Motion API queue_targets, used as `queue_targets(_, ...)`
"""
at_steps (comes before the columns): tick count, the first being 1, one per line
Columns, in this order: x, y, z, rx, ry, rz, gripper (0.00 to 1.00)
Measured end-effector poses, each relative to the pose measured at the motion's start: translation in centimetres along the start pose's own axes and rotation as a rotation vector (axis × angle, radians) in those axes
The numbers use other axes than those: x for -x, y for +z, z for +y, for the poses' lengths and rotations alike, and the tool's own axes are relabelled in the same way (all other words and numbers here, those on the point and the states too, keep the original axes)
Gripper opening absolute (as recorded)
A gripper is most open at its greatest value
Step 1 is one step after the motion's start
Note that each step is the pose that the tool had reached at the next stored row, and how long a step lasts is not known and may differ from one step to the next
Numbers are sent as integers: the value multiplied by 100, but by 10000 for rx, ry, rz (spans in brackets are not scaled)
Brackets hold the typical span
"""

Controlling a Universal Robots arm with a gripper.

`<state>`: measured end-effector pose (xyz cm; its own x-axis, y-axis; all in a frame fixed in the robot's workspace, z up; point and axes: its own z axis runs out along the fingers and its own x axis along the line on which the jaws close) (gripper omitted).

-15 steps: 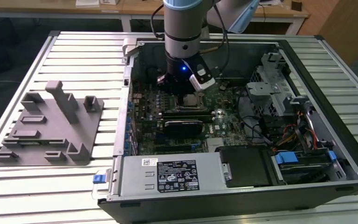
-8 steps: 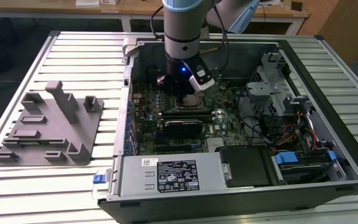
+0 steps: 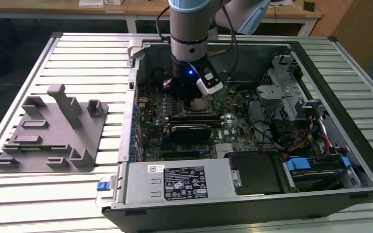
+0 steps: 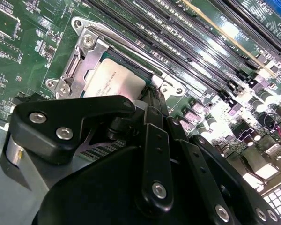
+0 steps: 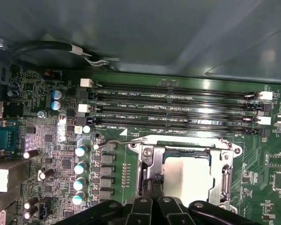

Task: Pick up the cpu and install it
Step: 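Close the cpu cover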

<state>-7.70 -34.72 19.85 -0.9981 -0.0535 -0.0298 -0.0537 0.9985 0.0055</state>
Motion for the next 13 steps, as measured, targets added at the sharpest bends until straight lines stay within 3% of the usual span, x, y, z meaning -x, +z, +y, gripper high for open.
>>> queue_targets(7, -9, -2, 0, -1, -1, 1, 11)
queue_targets(13, -7, -71, 0, -1, 0, 1, 11)
